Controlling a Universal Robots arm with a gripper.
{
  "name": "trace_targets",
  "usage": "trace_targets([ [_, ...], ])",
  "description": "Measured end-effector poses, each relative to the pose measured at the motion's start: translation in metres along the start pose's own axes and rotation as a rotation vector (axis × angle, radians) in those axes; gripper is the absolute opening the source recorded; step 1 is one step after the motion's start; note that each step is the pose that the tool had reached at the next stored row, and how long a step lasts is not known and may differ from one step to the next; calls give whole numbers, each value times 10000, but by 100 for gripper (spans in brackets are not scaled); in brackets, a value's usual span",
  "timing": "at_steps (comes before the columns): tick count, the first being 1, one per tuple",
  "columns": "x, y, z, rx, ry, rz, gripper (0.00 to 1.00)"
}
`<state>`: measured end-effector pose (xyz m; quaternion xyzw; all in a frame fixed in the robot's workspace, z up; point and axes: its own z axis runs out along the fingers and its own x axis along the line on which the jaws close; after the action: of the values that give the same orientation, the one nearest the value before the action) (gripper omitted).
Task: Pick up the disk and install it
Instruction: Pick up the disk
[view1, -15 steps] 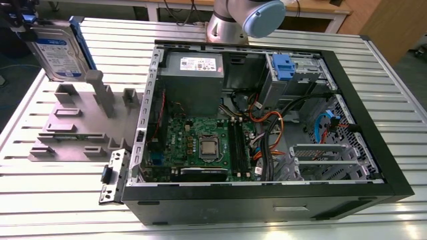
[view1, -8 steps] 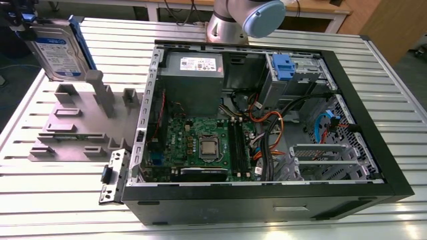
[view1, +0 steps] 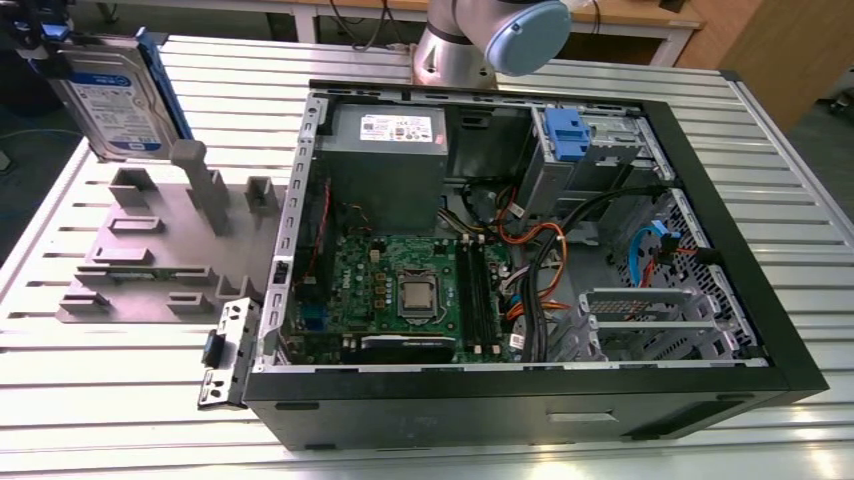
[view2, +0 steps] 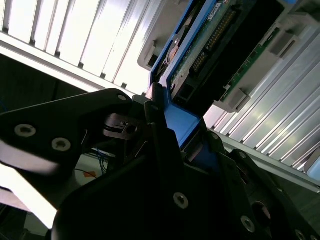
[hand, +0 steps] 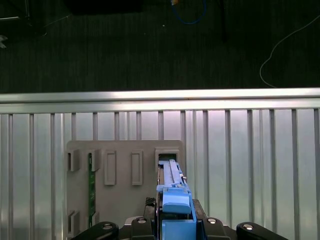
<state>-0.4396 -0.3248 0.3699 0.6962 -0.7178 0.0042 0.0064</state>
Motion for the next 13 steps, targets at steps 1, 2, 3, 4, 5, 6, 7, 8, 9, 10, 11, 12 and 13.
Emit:
trace_targets([
  [1,0,0,-4,0,0,0,36],
  [2,0,0,-7,0,0,0,36],
  [3,0,0,-11,0,0,0,36],
  [4,0,0,-15,0,0,0,36],
  [5,0,0,-19,0,0,0,36],
  [6,0,0,-22,0,0,0,36],
  [7,0,0,-26,0,0,0,36],
  [8,0,0,-29,1,0,0,36],
  [9,0,0,-33,1,0,0,36],
  [10,1,0,-37,0,0,0,36],
  [11,1,0,-41,-1,0,0,36],
  [12,1,0,-44,0,0,0,36],
  [13,1,0,-47,0,0,0,36],
])
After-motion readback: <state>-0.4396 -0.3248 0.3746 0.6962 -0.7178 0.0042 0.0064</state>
